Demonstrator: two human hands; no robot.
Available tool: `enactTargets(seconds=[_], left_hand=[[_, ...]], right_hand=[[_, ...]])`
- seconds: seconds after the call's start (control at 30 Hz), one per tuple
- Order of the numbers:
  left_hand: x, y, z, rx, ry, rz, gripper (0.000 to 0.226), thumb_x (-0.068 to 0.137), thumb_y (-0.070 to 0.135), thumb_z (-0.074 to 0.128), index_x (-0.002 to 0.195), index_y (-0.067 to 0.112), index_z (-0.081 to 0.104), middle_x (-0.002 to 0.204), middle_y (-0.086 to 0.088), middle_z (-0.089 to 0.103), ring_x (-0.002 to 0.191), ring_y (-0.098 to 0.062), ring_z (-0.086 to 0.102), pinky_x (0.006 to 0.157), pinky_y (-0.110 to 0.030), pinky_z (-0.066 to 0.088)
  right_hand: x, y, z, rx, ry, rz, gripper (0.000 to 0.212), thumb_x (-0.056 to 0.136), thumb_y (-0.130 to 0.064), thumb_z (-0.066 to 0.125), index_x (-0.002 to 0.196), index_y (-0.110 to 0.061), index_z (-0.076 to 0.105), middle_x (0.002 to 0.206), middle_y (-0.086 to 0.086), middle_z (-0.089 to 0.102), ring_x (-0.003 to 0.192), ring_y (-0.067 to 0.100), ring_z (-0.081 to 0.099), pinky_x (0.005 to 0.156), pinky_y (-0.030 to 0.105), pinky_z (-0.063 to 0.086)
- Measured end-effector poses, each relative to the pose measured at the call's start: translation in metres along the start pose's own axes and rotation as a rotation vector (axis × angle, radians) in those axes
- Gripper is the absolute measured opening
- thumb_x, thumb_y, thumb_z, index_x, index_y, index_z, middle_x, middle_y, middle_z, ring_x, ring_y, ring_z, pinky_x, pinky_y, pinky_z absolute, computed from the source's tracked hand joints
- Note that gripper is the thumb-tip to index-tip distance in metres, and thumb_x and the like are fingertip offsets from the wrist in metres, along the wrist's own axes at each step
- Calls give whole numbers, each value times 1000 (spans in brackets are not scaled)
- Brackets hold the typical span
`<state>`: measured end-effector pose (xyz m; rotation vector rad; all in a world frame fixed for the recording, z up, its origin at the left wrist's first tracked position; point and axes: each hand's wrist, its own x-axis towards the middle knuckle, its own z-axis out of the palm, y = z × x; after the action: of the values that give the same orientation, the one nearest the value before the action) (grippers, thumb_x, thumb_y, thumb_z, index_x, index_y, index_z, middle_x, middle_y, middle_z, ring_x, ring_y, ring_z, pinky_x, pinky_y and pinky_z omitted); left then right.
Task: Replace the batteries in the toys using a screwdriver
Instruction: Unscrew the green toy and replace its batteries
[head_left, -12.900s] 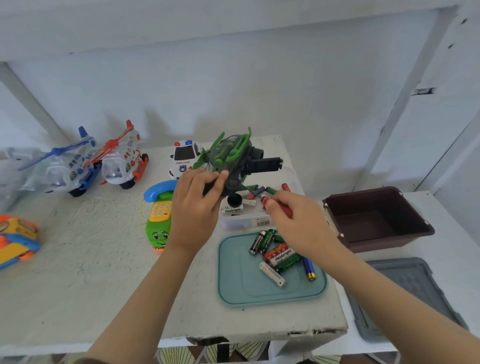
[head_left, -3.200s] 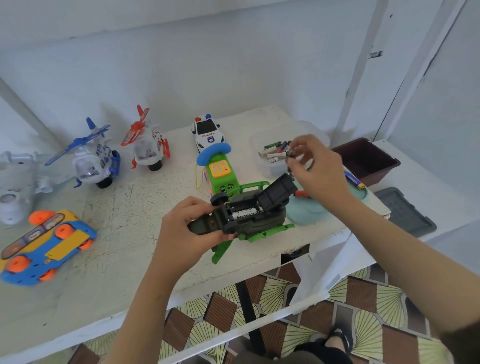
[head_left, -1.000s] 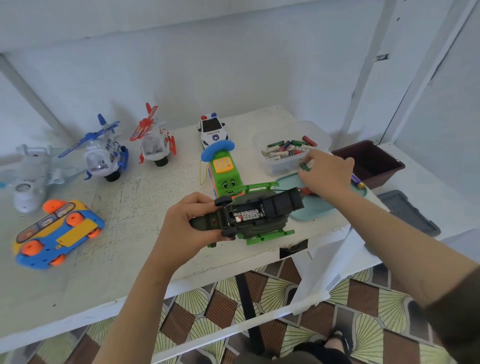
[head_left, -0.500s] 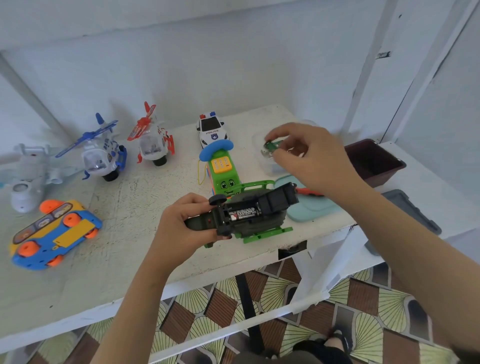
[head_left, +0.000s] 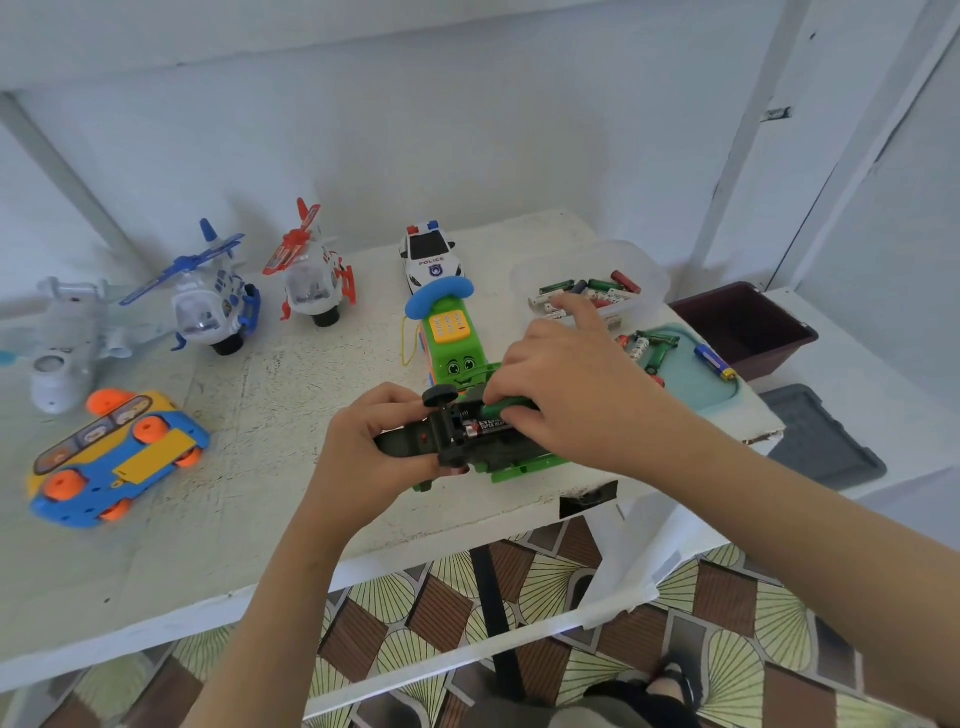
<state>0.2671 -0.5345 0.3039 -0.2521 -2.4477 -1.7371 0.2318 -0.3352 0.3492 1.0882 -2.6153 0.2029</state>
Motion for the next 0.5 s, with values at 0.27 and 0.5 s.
enactTargets(seconds=[0.27,0.5], left_hand=[[0,-7,-2,-2,24,18,40,47,21,85,81,41,78,81,8,62,67,-4,60,53,-19,53],[-1,-11,-4,13,27,-2,39,48,19,86,85,28,76,80,12,62,67,-5,60,53,-25,56]], right_hand=[[-15,-2,17,-2,206,96,27,78,-36,65,102,-26,74,113,3,66,107,25,56,111,58,14],[-42,-16,22,9,328,287,29,85,-35,56,98,-19,74,149,17,37,137,34,32,114,56,16]])
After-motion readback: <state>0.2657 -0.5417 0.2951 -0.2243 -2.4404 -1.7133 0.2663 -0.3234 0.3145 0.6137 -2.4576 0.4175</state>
